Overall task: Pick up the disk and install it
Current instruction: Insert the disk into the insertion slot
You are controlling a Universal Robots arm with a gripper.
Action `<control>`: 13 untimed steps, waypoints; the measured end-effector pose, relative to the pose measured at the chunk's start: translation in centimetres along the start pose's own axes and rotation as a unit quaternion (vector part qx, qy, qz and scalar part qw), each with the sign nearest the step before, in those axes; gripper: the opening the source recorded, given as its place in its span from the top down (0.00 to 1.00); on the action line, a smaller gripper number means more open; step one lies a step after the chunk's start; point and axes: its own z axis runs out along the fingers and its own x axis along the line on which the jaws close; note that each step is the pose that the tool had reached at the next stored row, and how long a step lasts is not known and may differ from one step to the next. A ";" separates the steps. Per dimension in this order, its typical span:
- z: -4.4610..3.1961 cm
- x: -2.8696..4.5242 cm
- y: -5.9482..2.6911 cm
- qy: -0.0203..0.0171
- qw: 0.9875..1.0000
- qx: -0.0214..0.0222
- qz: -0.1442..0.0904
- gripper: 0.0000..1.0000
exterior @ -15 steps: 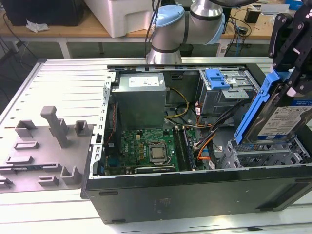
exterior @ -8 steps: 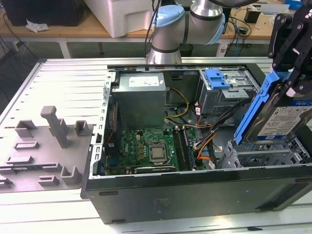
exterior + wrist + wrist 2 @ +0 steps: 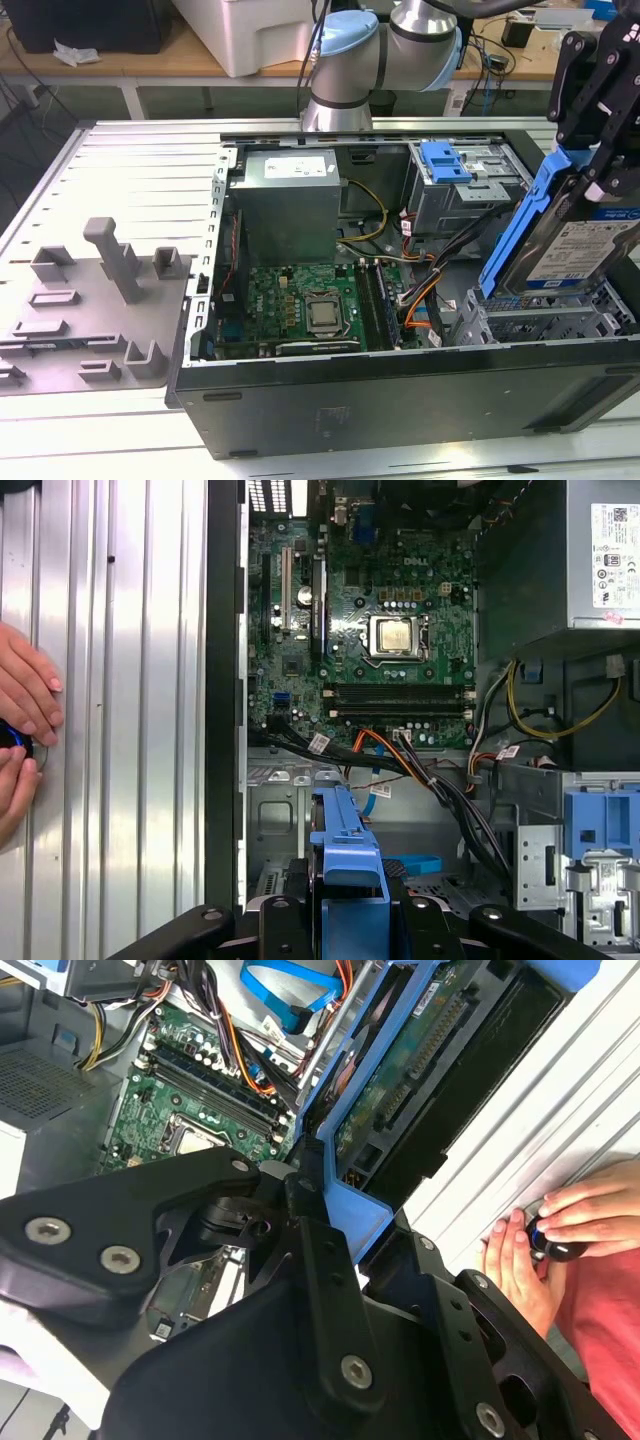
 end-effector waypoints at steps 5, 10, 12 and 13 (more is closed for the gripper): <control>0.11 0.00 0.00 0.000 1.000 0.000 0.000 0.63; 0.23 0.01 -0.01 0.000 1.000 0.000 0.000 0.63; 0.26 0.01 -0.01 0.000 1.000 0.000 0.000 0.63; 0.28 0.01 -0.01 0.000 1.000 0.000 0.000 0.63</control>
